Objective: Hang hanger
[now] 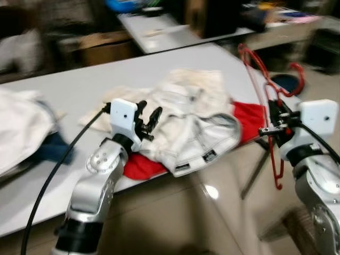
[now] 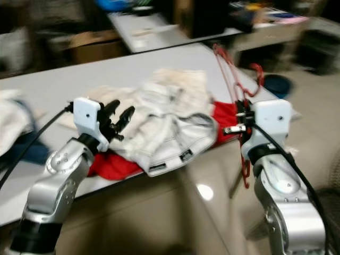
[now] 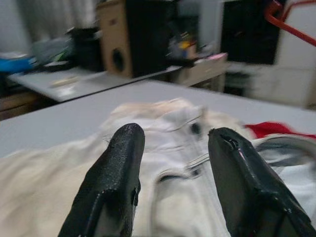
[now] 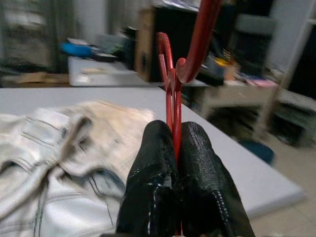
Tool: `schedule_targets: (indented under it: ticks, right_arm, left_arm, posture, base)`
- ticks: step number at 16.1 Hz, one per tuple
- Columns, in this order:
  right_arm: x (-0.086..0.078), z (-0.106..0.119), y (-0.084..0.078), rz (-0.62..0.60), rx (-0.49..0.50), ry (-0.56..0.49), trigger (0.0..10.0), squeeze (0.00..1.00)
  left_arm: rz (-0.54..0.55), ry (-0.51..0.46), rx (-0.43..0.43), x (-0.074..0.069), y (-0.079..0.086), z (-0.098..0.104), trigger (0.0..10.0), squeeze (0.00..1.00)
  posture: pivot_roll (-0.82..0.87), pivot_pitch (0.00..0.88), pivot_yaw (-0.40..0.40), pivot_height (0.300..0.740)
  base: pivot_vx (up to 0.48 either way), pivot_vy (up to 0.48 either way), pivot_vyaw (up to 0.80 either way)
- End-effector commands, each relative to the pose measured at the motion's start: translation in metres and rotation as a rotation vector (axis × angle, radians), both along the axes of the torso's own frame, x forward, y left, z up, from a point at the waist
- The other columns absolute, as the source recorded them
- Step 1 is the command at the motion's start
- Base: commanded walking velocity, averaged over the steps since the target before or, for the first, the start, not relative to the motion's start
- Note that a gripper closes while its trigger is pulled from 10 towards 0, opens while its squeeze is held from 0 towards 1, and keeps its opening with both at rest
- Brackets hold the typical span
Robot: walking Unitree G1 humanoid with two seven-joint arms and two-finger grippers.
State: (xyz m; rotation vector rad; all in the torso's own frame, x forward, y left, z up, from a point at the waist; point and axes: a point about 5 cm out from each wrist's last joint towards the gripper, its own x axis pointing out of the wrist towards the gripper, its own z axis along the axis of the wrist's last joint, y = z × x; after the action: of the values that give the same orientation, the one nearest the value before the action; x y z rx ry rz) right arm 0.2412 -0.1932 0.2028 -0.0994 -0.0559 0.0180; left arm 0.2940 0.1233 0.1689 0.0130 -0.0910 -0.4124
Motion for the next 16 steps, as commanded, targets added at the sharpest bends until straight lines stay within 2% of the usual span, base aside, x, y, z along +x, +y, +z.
schedule_targets:
  ticks: [1,2,3,4,5,6,7,8,9,10,11,13,14,15,16]
  right_arm:
    - [-0.001,0.0,-0.004,-0.013,0.001,0.01,10.0,0.0]
    - [-0.002,-0.004,-0.009,-0.036,-0.041,0.038,10.0,0.0]
    - [-0.002,-0.009,-0.015,-0.056,-0.085,0.063,10.0,0.0]
    - [-0.002,-0.011,-0.018,-0.065,-0.086,0.075,10.0,0.0]
    - [-0.005,-0.016,-0.023,-0.073,-0.076,0.102,10.0,0.0]
    - [-0.007,-0.018,-0.026,-0.076,-0.066,0.103,10.0,0.0]
    - [-0.01,-0.022,-0.028,-0.049,-0.086,0.123,10.0,0.0]
    - [-0.015,-0.032,-0.029,0.029,-0.103,0.199,10.0,0.0]
    - [-0.02,-0.035,-0.029,0.084,-0.127,0.225,10.0,0.0]
    - [-0.025,-0.037,-0.03,0.131,-0.136,0.236,10.0,0.0]
    - [-0.029,-0.038,-0.039,0.104,-0.149,0.239,10.0,0.0]
    - [-0.036,-0.04,-0.05,0.053,-0.147,0.252,10.0,0.0]
    - [-0.038,-0.04,-0.051,0.051,-0.15,0.256,10.0,0.0]
    - [-0.045,-0.04,-0.053,0.043,-0.152,0.262,10.0,0.0]
    - [-0.051,-0.039,-0.054,0.037,-0.162,0.265,10.0,0.0]
  left_arm:
    - [0.023,0.051,-0.022,0.0,0.006,-0.008,10.0,0.15]
    - [0.035,0.069,-0.031,0.001,0.006,-0.011,10.0,0.06]
    - [0.043,0.067,-0.016,0.002,0.006,-0.012,10.0,0.06]
    - [0.037,0.072,-0.012,0.003,0.005,-0.013,10.0,0.05]
    - [-0.024,0.094,-0.036,0.005,0.0,-0.017,10.0,0.0]
    - [-0.08,0.101,-0.081,0.008,-0.006,-0.015,10.0,1.0]
    - [-0.145,0.081,-0.09,0.012,-0.015,-0.012,10.0,1.0]
    - [-0.165,0.102,-0.022,0.021,-0.023,-0.016,10.0,1.0]
    - [-0.181,0.12,0.026,0.027,-0.028,-0.021,10.0,1.0]
    - [-0.248,0.14,0.038,0.031,-0.039,-0.025,10.0,1.0]
    - [-0.295,0.146,0.076,0.038,-0.051,-0.028,10.0,1.0]
    - [-0.368,0.144,0.09,0.047,-0.072,-0.028,10.0,1.0]
    - [-0.375,0.145,0.09,0.049,-0.077,-0.027,10.0,0.78]
    - [-0.382,0.161,0.079,0.055,-0.089,-0.027,10.0,0.0]
    - [-0.364,0.179,0.101,0.061,-0.096,-0.029,10.0,0.0]
  posture:
    - [-0.18,0.037,0.017,0.74]
    - [-0.18,0.041,0.012,0.74]
    - [-0.18,0.042,0.011,0.74]
    - [-0.18,0.043,0.01,0.74]
    - [-0.18,0.043,0.009,0.74]
    - [-0.19,0.045,0.013,0.74]
    - [-0.19,0.045,0.013,0.74]
    - [-0.2,0.044,0.026,0.74]
    - [-0.2,0.044,0.026,0.74]
    - [-0.2,0.044,0.026,0.74]
    - [-0.22,0.052,0.04,0.74]
    - [-0.26,0.07,0.065,0.74]
    - [-0.26,0.07,0.065,0.74]
    - [-0.29,0.082,0.087,0.74]
    - [-0.3,0.088,0.096,0.74]
  base:
    - [0.0,0.0,0.0]
    - [0.0,0.0,0.0]
    - [0.0,0.0,0.0]
    - [0.0,0.0,0.0]
    - [0.0,0.0,0.0]
    - [0.0,0.0,0.0]
    - [0.0,0.0,0.0]
    - [0.0,0.0,0.0]
    - [0.0,0.0,0.0]
    - [0.0,0.0,0.0]
    - [0.0,0.0,0.0]
    - [0.0,0.0,0.0]
    - [0.0,0.0,0.0]
    - [0.0,0.0,0.0]
    - [0.0,0.0,0.0]
